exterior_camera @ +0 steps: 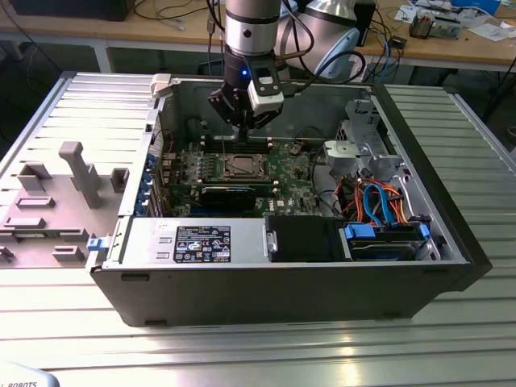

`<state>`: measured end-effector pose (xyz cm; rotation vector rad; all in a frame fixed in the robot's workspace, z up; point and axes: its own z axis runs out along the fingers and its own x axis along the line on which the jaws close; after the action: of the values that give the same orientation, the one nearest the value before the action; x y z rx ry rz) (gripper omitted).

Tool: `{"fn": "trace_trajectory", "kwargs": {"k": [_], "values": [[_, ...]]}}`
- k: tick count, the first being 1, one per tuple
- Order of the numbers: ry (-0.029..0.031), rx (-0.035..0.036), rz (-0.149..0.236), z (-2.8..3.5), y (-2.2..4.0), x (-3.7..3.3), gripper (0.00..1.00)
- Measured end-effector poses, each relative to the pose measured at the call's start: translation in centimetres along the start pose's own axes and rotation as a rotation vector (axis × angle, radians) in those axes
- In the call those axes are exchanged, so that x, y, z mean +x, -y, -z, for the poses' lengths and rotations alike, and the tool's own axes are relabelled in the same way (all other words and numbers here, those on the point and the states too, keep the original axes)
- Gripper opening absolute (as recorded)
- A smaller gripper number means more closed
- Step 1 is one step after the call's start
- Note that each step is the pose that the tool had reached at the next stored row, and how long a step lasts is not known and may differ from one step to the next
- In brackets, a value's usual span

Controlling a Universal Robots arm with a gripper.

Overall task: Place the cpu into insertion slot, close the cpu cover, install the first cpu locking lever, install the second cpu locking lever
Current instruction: 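Install the first cpu locking lever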

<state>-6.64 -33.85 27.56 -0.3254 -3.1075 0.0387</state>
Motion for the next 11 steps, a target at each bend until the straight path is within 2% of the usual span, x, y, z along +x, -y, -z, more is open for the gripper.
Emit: {"fn": "trace_trajectory", "kwargs": {"k": [11], "values": [[0.0006, 0.0004, 0.022, 0.0, 0.0, 0.0, 0.11]]}}
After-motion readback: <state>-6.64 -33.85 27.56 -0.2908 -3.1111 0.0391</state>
